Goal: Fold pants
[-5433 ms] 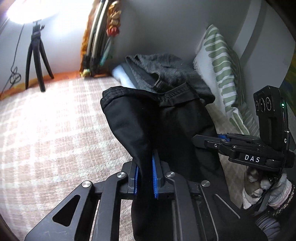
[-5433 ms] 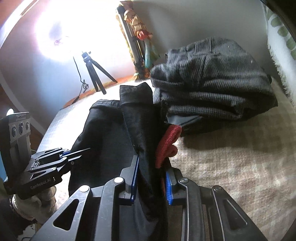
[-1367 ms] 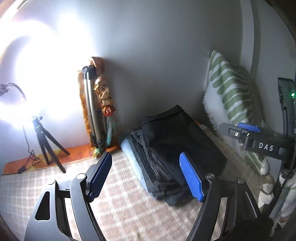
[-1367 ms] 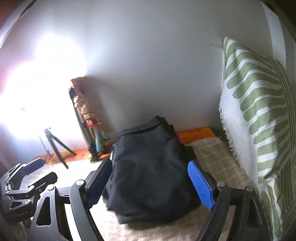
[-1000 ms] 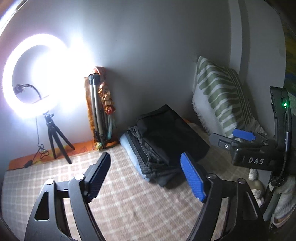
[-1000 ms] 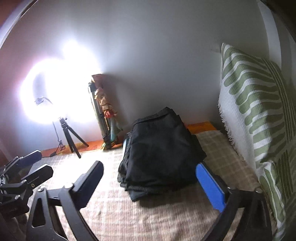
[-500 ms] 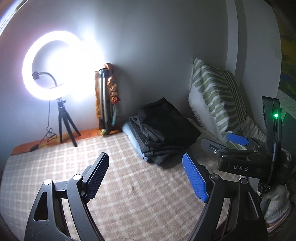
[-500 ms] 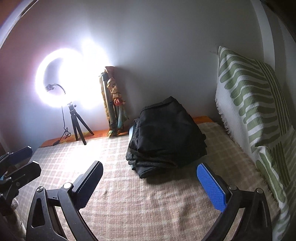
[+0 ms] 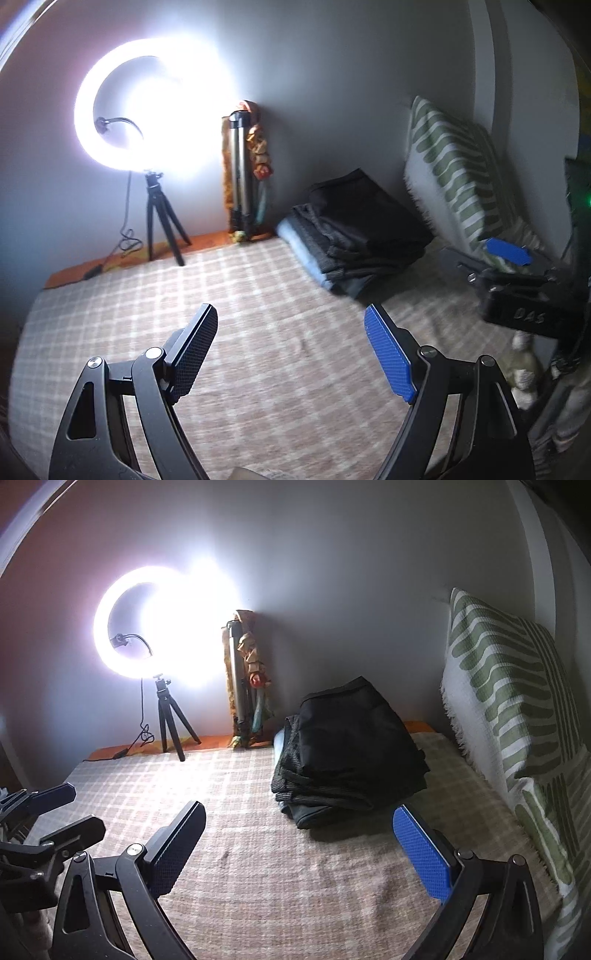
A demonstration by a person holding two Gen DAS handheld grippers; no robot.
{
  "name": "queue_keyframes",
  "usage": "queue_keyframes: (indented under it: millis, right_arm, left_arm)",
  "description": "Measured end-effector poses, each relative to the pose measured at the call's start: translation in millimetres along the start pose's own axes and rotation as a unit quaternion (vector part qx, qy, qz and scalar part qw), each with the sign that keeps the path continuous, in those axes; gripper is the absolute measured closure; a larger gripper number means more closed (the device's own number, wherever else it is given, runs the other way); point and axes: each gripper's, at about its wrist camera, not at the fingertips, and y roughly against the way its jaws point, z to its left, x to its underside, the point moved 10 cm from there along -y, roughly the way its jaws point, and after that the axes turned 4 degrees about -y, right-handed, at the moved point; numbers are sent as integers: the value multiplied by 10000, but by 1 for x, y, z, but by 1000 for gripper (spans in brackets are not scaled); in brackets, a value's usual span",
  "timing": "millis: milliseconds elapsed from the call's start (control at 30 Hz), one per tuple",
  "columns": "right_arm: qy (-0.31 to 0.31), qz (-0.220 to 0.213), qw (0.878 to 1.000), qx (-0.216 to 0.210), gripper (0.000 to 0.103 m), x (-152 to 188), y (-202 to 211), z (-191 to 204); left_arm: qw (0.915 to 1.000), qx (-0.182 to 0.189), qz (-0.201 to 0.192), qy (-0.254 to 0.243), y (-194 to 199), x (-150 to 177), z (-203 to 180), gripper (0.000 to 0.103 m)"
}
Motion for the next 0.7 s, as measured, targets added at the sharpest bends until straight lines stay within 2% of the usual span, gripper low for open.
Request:
queue_keyframes:
  millis: [133,267,500,700]
  right_arm:
    - [64,74,9999,31,0,5,-6,2]
    - [-48,219,9997,-20,0,11,-12,1]
    - [-52,258,9997,10,0,15,-14,-1]
    - [-127,345,9993,-51,0,18,-18,0]
  left_arm:
    - [9999,-75,97,21,-6,6,3,21]
    - [9999,-97,31,-60,-3,6,1,21]
    - [9998,49,99,-147,-3,10,-6,20]
    - [9997,19,126,-214,-4,12,-7,20]
